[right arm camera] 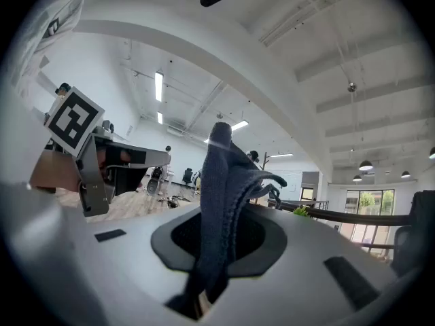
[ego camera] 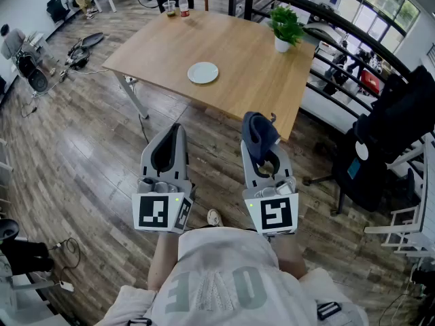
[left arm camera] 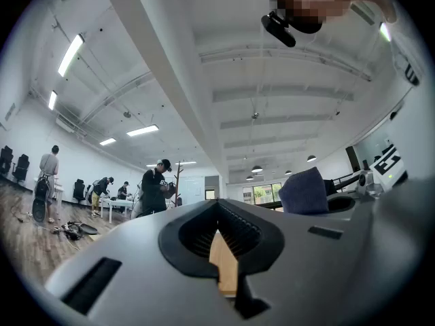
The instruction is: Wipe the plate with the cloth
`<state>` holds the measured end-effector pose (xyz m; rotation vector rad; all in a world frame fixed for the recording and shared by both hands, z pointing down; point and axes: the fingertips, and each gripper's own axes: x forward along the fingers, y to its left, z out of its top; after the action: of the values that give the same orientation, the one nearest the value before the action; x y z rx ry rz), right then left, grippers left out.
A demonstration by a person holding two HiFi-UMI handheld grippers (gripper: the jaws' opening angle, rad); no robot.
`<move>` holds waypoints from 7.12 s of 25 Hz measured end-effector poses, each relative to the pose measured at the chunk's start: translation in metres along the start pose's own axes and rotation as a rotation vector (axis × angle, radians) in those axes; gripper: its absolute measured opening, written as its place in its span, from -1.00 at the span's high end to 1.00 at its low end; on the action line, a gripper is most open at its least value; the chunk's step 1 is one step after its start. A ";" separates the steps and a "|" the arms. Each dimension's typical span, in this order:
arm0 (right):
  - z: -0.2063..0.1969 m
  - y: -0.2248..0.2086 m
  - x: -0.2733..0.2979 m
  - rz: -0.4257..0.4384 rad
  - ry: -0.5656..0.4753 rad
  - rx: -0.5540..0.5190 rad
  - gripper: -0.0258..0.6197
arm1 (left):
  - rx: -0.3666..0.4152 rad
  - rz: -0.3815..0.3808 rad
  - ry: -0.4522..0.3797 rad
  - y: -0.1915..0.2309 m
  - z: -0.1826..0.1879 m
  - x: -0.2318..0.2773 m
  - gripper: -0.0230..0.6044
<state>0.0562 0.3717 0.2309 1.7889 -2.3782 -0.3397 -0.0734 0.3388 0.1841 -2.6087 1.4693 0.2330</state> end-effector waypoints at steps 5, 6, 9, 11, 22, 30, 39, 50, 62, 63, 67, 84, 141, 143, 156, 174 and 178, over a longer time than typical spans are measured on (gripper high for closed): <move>-0.001 -0.001 0.004 -0.005 0.003 0.002 0.74 | 0.007 0.001 -0.018 0.004 0.003 0.001 0.91; -0.003 -0.002 0.005 -0.006 0.008 0.004 0.74 | 0.008 0.002 -0.020 0.005 0.003 0.001 0.91; -0.006 -0.004 0.012 -0.007 0.009 0.012 0.74 | 0.011 0.003 -0.014 0.011 0.000 0.004 0.91; -0.008 -0.003 0.019 -0.002 0.010 0.012 0.74 | 0.010 0.009 -0.007 0.017 -0.003 0.007 0.91; -0.021 0.008 0.059 0.017 0.034 0.015 0.74 | -0.015 0.055 0.018 0.065 -0.030 0.018 0.91; -0.041 0.006 0.076 0.009 0.127 0.038 0.74 | -0.036 0.059 0.049 0.093 -0.041 0.035 0.91; -0.050 0.004 0.131 0.044 0.121 0.036 0.74 | -0.035 0.074 0.049 0.118 -0.055 0.064 0.91; -0.059 -0.033 0.257 0.057 0.104 0.041 0.74 | -0.065 0.163 0.070 0.195 -0.085 0.147 0.91; -0.087 -0.104 0.390 0.070 0.156 0.062 0.74 | -0.053 0.130 0.102 0.234 -0.106 0.307 0.91; -0.091 -0.108 0.395 0.070 0.167 0.069 0.74 | -0.046 0.122 0.104 0.233 -0.105 0.317 0.91; -0.099 -0.122 0.413 0.077 0.180 0.100 0.74 | -0.027 0.086 0.118 0.228 -0.107 0.348 0.91; -0.123 -0.153 0.459 0.036 0.225 0.145 0.74 | -0.237 -0.033 0.398 0.238 -0.201 0.425 -0.01; -0.343 -0.070 0.457 0.659 0.912 -0.610 0.74 | -0.953 0.197 1.006 0.205 -0.448 0.340 0.78; -0.342 -0.063 0.446 0.698 0.915 -0.626 0.74 | -0.953 0.198 1.004 0.205 -0.448 0.340 0.78; -0.328 -0.017 0.392 0.896 0.949 -0.545 0.74 | -0.956 0.203 0.997 0.206 -0.448 0.340 0.78; -0.345 -0.070 0.500 0.656 0.953 -0.624 0.74 | -0.955 0.200 0.991 0.204 -0.448 0.341 0.78; -0.348 -0.063 0.492 0.680 0.955 -0.657 0.74 | -0.958 0.203 0.989 0.204 -0.448 0.341 0.78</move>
<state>0.0639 -0.1496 0.5399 0.5614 -1.6992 -0.0988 -0.0441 -0.1390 0.5450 -3.5762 2.3631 -0.5922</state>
